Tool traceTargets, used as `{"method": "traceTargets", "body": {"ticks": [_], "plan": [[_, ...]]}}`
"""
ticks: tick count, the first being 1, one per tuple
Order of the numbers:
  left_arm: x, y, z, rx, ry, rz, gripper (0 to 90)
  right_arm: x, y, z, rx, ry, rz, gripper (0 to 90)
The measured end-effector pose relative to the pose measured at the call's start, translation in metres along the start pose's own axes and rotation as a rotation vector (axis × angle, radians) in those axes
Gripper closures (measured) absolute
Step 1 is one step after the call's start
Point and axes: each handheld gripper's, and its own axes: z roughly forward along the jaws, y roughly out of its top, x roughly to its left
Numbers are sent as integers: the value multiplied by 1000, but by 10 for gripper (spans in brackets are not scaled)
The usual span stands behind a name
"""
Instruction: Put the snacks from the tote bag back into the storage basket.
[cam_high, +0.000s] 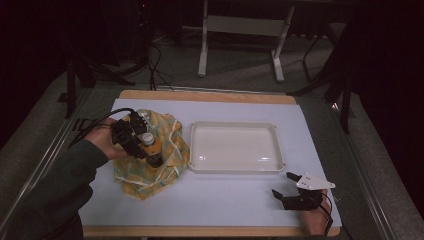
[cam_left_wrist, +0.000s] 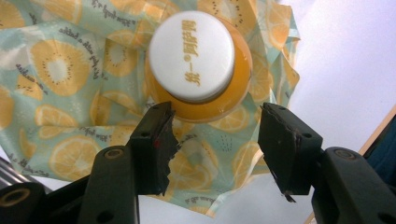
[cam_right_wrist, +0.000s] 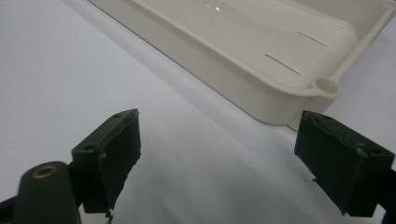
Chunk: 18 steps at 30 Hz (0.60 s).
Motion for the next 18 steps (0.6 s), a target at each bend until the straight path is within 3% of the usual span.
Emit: {"method": "traceTargets", "body": {"ticks": [11, 18], "plan": [[7, 10, 0, 16, -1, -28, 460, 0, 0, 0, 0, 2, 1, 141], [5, 17, 1, 10, 9, -32, 461, 0, 0, 0, 3, 3, 2, 141]]}}
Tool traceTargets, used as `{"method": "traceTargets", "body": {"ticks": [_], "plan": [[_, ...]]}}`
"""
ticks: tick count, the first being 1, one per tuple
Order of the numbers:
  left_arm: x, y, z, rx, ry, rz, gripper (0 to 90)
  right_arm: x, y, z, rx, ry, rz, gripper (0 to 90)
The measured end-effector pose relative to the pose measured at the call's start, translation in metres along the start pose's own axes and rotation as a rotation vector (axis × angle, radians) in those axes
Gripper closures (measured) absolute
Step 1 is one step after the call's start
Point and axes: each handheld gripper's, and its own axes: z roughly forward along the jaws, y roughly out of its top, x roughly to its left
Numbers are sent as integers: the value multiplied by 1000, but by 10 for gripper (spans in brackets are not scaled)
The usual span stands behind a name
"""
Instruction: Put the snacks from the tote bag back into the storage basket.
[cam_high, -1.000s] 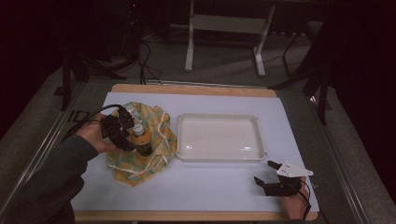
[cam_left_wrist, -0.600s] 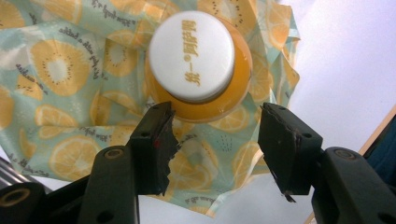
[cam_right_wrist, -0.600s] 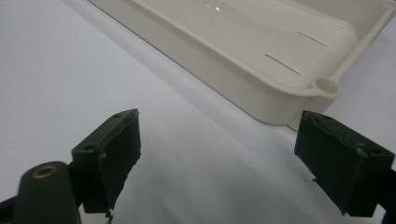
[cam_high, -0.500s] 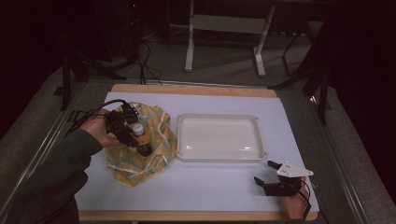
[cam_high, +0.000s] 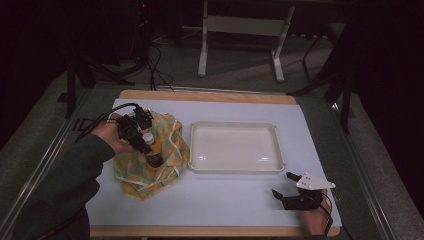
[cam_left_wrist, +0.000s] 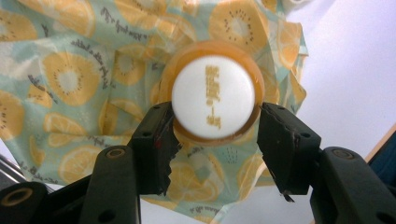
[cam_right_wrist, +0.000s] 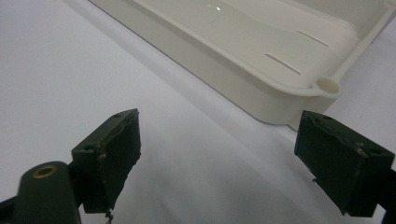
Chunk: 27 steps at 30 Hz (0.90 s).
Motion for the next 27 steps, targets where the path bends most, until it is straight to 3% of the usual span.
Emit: {"method": "traceTargets", "body": {"ticks": [17, 27], "plan": [[2, 15, -3, -3, -3, -70, 536, 0, 0, 0, 1, 2, 0, 142], [1, 18, -6, 26, -19, -44, 581, 0, 0, 0, 1, 3, 0, 142]]}}
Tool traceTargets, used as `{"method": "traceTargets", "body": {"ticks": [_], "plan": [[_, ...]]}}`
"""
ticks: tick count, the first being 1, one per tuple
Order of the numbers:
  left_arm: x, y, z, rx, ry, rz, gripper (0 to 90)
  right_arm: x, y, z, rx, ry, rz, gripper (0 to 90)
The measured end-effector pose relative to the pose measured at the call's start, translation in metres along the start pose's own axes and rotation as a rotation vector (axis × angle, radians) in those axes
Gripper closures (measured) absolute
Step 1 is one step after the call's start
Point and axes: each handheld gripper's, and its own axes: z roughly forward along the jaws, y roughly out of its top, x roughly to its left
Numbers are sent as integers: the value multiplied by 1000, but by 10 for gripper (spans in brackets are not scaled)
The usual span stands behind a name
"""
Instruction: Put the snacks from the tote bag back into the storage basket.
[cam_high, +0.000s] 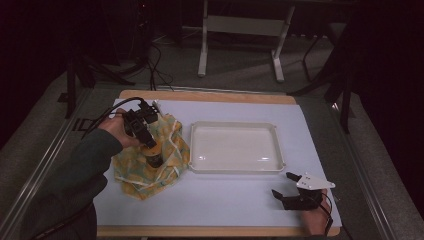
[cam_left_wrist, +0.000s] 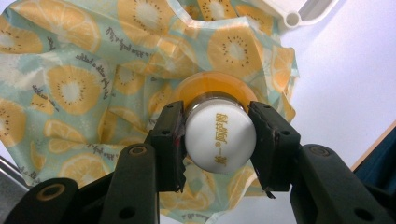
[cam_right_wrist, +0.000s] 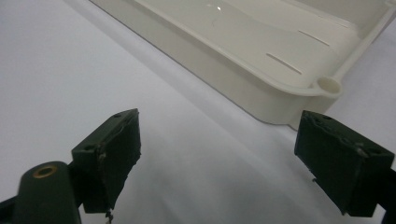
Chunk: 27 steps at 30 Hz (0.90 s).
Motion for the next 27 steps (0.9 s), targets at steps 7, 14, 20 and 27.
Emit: {"method": "traceTargets", "body": {"ticks": [7, 14, 20, 27], "plan": [[-3, 3, 0, 33, 1, 62, 586, 0, 0, 0, -1, 0, -1, 142], [-8, 4, -2, 65, 10, 146, 587, 0, 0, 0, 0, 2, 0, 142], [-9, 3, -3, 30, 11, 178, 588, 0, 0, 0, 0, 2, 0, 142], [-10, 5, -3, 20, 18, 200, 588, 0, 0, 0, -1, 3, -2, 142]]}}
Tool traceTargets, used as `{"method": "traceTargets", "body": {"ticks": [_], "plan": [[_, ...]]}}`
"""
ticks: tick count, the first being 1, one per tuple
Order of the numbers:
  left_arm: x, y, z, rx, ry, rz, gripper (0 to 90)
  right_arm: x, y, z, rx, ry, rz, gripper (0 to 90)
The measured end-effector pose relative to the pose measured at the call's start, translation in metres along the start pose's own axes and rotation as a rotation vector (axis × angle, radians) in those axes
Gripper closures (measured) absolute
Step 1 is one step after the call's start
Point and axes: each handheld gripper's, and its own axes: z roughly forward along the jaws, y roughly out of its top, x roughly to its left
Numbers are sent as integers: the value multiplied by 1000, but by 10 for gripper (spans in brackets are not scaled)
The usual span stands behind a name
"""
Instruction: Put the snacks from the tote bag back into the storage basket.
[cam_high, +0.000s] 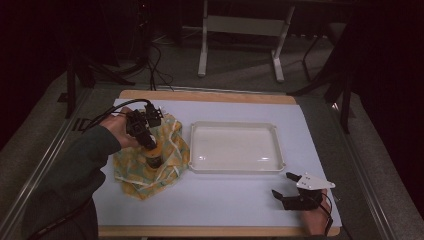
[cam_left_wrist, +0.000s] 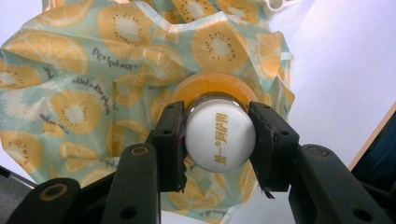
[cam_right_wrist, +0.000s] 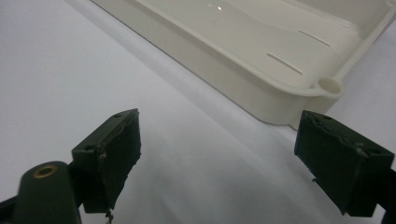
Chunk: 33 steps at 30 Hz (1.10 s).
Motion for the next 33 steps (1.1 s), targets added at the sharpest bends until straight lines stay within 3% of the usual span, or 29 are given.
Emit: {"method": "traceTargets", "body": {"ticks": [3, 14, 33], "plan": [[-2, 1, -4, -9, -10, 21, 588, 0, 0, 0, 1, 1, -1, 143], [-6, 5, -13, 65, -31, 77, 588, 0, 0, 0, -3, 1, -7, 143], [-9, 8, -31, 72, -31, 95, 588, 0, 0, 0, -1, 3, -8, 143]]}}
